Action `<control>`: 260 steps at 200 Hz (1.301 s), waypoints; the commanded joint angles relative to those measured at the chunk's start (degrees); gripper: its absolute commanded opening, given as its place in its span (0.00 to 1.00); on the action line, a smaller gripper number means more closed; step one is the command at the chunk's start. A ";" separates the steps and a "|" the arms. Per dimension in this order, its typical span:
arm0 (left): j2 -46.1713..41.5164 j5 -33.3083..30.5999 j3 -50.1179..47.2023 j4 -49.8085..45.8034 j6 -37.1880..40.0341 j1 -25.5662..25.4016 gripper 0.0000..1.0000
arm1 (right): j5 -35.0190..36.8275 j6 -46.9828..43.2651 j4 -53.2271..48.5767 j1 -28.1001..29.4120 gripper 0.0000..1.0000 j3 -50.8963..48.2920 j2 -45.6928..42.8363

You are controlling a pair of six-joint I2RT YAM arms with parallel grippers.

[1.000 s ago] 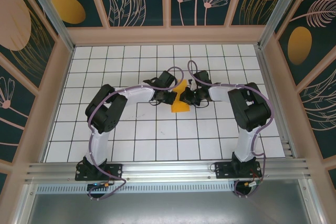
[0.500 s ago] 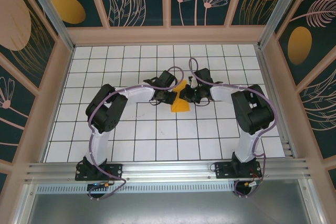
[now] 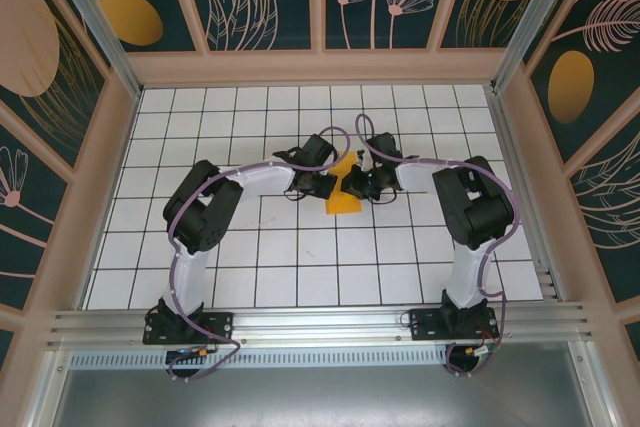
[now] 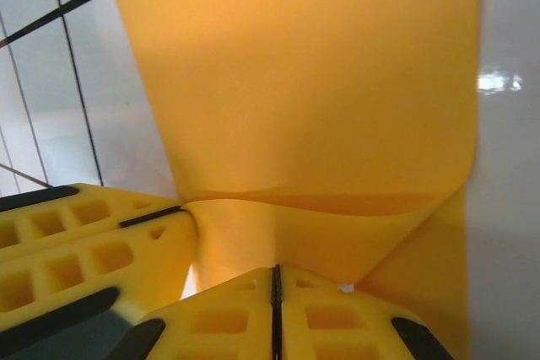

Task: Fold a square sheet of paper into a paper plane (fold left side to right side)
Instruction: Fold the triangle a second time at the center of the table.

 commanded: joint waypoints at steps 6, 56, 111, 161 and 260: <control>1.63 -1.50 0.99 -1.98 0.84 0.44 0.00 | 2.31 -1.68 -2.98 0.43 0.11 0.72 1.38; -0.70 -2.90 1.77 -2.79 0.56 0.43 0.09 | 4.15 -1.95 -4.70 0.43 0.11 -1.19 2.39; -9.65 -3.90 -0.64 -3.55 -0.27 0.46 0.37 | 3.98 -0.84 -2.54 0.25 0.11 -4.31 1.91; -20.19 13.41 -13.82 7.97 -4.93 0.26 0.42 | 3.18 -0.50 -1.84 0.31 0.11 -3.62 1.19; -9.37 21.44 -12.72 15.18 -9.37 -2.62 0.41 | 3.02 -0.36 -1.94 0.34 0.11 -3.83 0.69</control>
